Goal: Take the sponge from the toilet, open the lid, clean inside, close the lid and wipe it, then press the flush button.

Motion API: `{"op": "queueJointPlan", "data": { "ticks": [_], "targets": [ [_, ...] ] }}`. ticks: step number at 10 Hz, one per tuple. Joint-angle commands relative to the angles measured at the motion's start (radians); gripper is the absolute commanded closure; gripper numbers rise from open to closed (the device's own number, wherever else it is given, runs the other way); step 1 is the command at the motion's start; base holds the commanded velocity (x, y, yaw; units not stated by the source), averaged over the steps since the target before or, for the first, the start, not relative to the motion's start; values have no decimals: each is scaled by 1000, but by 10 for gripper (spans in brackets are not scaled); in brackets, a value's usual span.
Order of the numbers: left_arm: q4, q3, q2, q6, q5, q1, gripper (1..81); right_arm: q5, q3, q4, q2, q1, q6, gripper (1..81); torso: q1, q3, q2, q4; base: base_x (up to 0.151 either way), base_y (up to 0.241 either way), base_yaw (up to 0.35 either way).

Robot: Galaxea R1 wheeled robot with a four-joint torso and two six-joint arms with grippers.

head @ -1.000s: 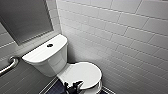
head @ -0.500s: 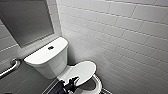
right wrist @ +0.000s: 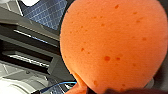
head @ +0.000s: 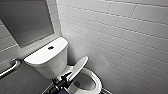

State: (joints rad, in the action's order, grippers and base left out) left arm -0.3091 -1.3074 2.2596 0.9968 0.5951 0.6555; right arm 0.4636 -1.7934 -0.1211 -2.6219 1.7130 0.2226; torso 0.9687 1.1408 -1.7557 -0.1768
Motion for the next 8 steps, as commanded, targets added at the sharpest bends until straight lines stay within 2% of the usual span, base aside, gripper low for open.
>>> {"op": "queueJointPlan", "data": {
  "ticks": [1, 5, 8],
  "targets": [
    [45, 82, -81, 6, 52, -99, 10, -69, 23, 15, 10, 34, -3, 811, 0, 0, 0, 0, 0, 0, 0],
    [30, 38, -70, 69, 39, -181, 10, -69, 23, 17, 7, 41, -5, 811, 0, 0, 0, 0, 0, 0, 0],
    [-31, -47, -34, 77, -35, -251, 10, -69, -10, 17, -17, 53, -5, 811, 0, 0, 0, 0, 0, 0, 0]
  ]
}}
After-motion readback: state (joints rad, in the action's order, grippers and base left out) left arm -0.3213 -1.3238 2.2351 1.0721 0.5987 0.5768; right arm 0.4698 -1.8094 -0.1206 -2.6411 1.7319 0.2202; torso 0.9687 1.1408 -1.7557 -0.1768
